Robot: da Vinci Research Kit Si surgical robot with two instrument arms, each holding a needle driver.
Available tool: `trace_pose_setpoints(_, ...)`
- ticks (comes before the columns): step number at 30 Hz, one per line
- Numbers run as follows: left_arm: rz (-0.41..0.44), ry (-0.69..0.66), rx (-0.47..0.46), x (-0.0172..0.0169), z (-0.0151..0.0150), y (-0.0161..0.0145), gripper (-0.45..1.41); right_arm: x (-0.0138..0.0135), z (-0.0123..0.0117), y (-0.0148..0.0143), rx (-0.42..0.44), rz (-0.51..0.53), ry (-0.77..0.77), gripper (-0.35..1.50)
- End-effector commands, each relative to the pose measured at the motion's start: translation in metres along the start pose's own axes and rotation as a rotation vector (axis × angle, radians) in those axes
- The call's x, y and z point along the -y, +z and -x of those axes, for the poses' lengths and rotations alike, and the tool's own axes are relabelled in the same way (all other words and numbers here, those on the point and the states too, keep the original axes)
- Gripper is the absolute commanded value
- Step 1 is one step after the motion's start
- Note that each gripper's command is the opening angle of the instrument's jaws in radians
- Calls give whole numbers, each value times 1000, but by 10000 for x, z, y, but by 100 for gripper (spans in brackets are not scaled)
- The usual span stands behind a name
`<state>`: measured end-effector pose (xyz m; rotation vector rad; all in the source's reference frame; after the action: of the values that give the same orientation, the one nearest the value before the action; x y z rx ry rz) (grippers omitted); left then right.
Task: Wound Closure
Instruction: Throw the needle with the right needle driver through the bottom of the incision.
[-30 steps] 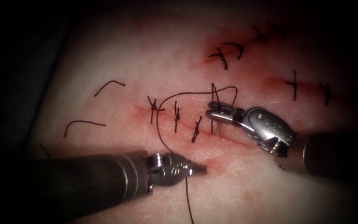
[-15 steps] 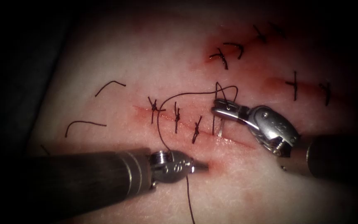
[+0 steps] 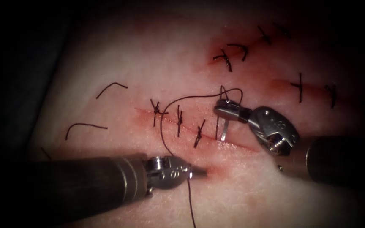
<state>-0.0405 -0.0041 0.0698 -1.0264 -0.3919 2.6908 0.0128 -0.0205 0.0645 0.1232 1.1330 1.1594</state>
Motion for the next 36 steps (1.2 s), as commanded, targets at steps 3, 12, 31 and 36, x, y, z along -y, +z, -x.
trace_pose_setpoints(3,0,-1,1,-3,-1,8,-42,8,11,4,13,39,47,-35)
trace_pose_setpoints(12,3,7,-2,-6,1,10,-43,14,7,-3,3,113,146,-35)
trace_pose_setpoints(31,21,5,-24,-11,-3,23,-45,23,-6,-3,-14,133,277,-35)
trace_pose_setpoints(36,25,2,-25,-10,2,20,-45,25,-3,-4,-20,127,358,-35)
